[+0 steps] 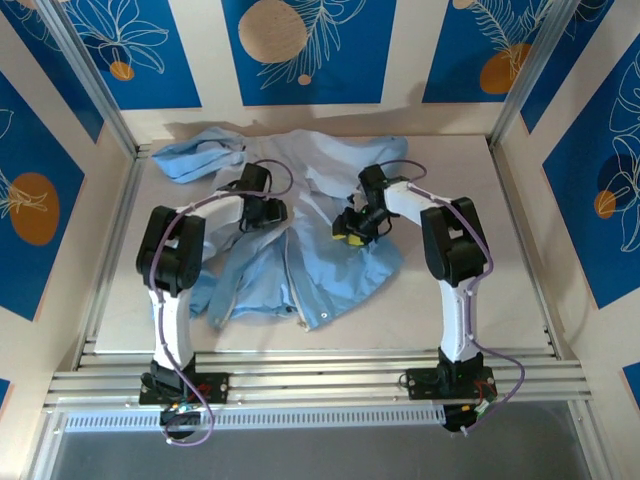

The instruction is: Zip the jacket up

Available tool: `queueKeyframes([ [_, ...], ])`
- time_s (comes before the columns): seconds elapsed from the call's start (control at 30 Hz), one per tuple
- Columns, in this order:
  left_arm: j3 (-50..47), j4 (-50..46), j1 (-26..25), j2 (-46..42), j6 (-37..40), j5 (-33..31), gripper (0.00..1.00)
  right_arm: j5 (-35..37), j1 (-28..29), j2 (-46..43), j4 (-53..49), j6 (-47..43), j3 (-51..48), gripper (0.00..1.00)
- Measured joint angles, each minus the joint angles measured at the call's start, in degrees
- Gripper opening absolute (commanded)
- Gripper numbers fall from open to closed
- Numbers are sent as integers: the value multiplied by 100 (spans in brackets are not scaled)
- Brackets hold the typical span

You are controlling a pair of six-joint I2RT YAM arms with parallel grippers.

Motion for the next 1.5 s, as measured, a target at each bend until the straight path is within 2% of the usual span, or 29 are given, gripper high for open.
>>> queueKeyframes([
  [0.13, 857, -114, -271, 570, -140, 81, 49, -205, 85, -466, 529, 258, -841, 50],
  [0.27, 1692, -160, -586, 1113, -221, 107, 51, -184, 168, -625, 726, 391, -1078, 50],
  [0.43, 1858, -258, -671, 1147, -153, 127, 60, 149, 173, -723, 557, 402, -1043, 50],
  [0.57, 1770, -754, -564, 785, 271, 142, 69, 693, 210, -922, 297, 400, -1025, 53],
  [0.67, 1285, -1119, -374, -90, 730, 28, 75, 1078, 317, -1163, 31, 402, -903, 53],
  [0.83, -146, -1392, 92, -2284, 1451, -514, 80, 1460, 933, -1390, -131, 409, -374, 54],
  [0.93, -1152, -1506, 291, -3309, 1668, -785, 81, 1491, 1316, -1250, -146, 431, -72, 54],
  [1.0, -1733, -1672, 321, -3665, 1729, -850, 81, 1458, 1528, -1003, -142, 450, 160, 53],
  [1.2, -3073, -2009, 321, -3891, 1631, -813, 83, 1314, 1840, -177, -79, 564, 426, 41],
  [1.37, -3471, -1941, 321, -3875, 1493, -758, 83, 1165, 1836, 162, -61, 636, 542, 27],
  [1.43, -3526, -1845, 321, -3823, 1419, -758, 74, 1121, 1812, 240, -48, 645, 621, 19],
  [1.5, -3574, -1722, 321, -3799, 1333, -726, 57, 1091, 1779, 328, -37, 640, 732, 14],
])
